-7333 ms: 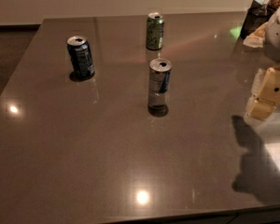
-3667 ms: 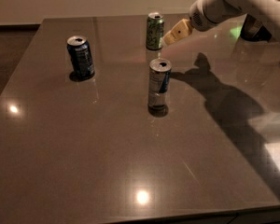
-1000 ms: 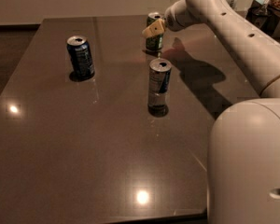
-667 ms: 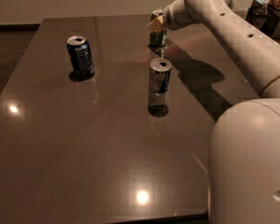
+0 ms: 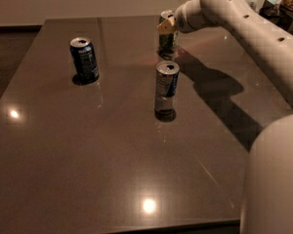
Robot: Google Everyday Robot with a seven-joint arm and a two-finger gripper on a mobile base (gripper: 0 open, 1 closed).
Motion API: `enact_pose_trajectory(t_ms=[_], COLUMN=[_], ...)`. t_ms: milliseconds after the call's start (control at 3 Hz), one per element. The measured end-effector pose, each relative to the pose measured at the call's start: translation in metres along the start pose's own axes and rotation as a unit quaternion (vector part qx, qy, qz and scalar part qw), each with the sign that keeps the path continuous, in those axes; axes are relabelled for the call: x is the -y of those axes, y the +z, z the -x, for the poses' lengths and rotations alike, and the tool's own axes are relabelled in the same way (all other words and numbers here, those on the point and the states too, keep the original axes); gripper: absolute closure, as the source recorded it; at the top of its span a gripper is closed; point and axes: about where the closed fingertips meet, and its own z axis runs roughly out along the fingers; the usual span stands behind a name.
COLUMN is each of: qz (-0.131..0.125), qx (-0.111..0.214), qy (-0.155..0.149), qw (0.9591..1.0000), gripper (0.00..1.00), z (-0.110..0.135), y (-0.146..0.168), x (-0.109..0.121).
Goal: Move green can near redbull can
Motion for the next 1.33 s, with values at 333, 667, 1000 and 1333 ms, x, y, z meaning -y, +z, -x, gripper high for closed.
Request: enact_pose_trajectory(t_ms=[333,667,1000,1333], qz=[0.012,0.029,0.054,0.076], qx=[-0.001,-0.013,-0.031,-0.043], qy=[0.001,-0.017,-0.029,-0.033], qw=[0.9999,0.9993,0.9976,0.9957], gripper=[1.00,1.00,1.00,1.00], z=[-0.012,-0.025,-0.042,-0.054], y=[-0.030,-0.063,-0.089,-0.113], x=[-0.006,-0.018,-0.029,-0.038])
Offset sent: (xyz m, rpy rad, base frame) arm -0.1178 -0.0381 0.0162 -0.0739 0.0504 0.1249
